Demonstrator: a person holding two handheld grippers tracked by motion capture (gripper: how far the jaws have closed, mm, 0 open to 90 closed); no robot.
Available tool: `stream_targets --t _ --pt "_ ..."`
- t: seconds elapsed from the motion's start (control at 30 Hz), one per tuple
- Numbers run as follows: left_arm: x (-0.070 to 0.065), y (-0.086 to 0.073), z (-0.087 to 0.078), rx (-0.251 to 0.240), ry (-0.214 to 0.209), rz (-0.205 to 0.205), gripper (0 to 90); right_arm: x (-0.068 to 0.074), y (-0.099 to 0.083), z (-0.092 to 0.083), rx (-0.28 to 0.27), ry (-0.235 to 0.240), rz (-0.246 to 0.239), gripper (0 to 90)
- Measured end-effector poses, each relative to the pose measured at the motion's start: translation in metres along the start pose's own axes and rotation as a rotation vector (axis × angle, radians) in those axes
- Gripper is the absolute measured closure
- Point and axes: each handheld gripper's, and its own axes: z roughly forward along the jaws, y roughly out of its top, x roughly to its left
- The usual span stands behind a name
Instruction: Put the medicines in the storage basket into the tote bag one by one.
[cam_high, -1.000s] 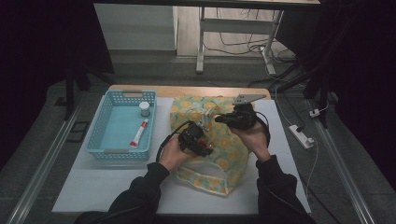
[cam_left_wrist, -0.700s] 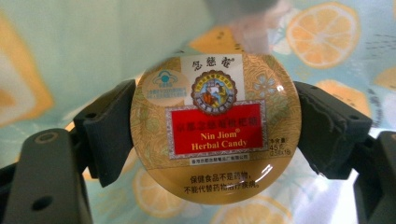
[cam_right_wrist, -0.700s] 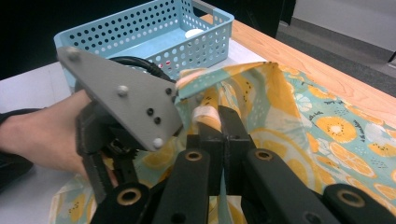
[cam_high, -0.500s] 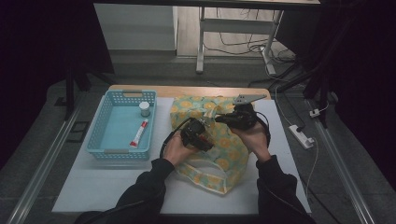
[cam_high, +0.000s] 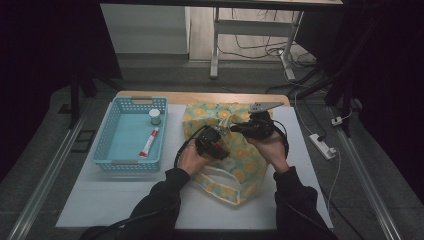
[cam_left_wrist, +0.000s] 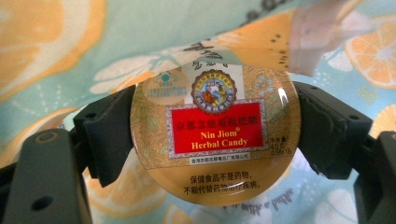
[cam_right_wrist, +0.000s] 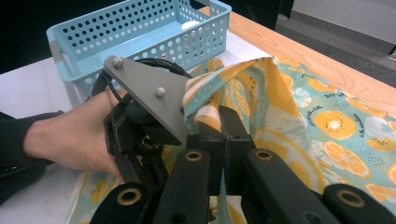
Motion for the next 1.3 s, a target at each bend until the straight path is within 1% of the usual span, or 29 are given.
stream_targets --t 0.07,0.13,0.17,0.23,0.33,0.4,0.47,0.53,0.57,0.63,0.67,0.83,0.93,1.0,1.17,1.2,1.27,1.3 --pt "0.000 0.000 0.002 -0.004 0.004 -0.001 20.3 0.000 0.000 0.000 0.001 -0.001 0.001 90.0" --pt "0.001 -0.001 0.003 -0.001 0.001 0.009 20.1 -0.001 -0.001 0.000 0.000 0.000 0.003 90.0" --pt "0.000 -0.001 0.004 -0.009 0.002 0.002 20.0 -0.001 -0.001 0.000 0.000 -0.001 0.003 90.0" --pt "0.000 -0.002 0.005 -0.011 -0.003 0.003 19.0 -0.002 -0.001 0.000 0.001 -0.001 0.005 90.0" --pt "0.001 -0.003 0.002 -0.027 -0.018 -0.007 14.2 -0.003 -0.002 0.000 0.003 -0.003 0.008 90.0" --pt "0.001 -0.003 0.000 -0.038 -0.011 -0.015 12.2 -0.004 -0.002 0.000 0.002 -0.003 0.011 90.0" --pt "0.001 -0.003 -0.002 -0.042 -0.020 -0.018 9.5 -0.004 -0.003 -0.001 0.001 -0.004 0.014 90.0" --pt "0.000 -0.004 -0.005 -0.048 -0.019 -0.016 7.6 -0.005 -0.003 -0.001 0.000 -0.004 0.015 90.0" --pt "0.000 -0.004 -0.007 -0.056 -0.030 -0.022 6.9 -0.005 -0.003 -0.001 0.001 -0.005 0.014 90.0" --pt "0.000 -0.005 -0.010 -0.064 -0.052 -0.032 4.5 -0.006 -0.004 -0.001 0.002 -0.006 0.016 90.0" --pt "-0.001 -0.006 -0.012 -0.067 -0.054 -0.039 3.3 -0.006 -0.004 -0.001 0.003 -0.007 0.017 90.0" --pt "-0.005 -0.008 -0.026 -0.088 -0.085 -0.039 0.2 -0.007 -0.004 -0.001 0.003 -0.010 0.016 90.0" --pt "-0.007 -0.008 -0.035 -0.092 -0.098 -0.027 0.0 -0.007 -0.004 -0.001 0.003 -0.011 0.016 90.0" --pt "-0.009 -0.009 -0.042 -0.107 -0.110 -0.029 0.0 -0.007 -0.004 -0.001 0.003 -0.012 0.016 90.0" --pt "-0.007 -0.014 -0.058 -0.146 -0.148 -0.046 0.0 -0.007 -0.004 -0.002 0.001 -0.011 0.013 90.0" --pt "-0.007 -0.015 -0.061 -0.154 -0.159 -0.056 0.0 -0.007 -0.004 -0.002 0.001 -0.012 0.013 90.0" --pt "-0.006 -0.018 -0.067 -0.158 -0.187 -0.060 0.1 -0.007 -0.004 -0.002 0.001 -0.012 0.012 90.0" --pt "-0.005 -0.019 -0.069 -0.160 -0.193 -0.058 0.1 -0.007 -0.004 -0.002 0.002 -0.013 0.013 90.0"
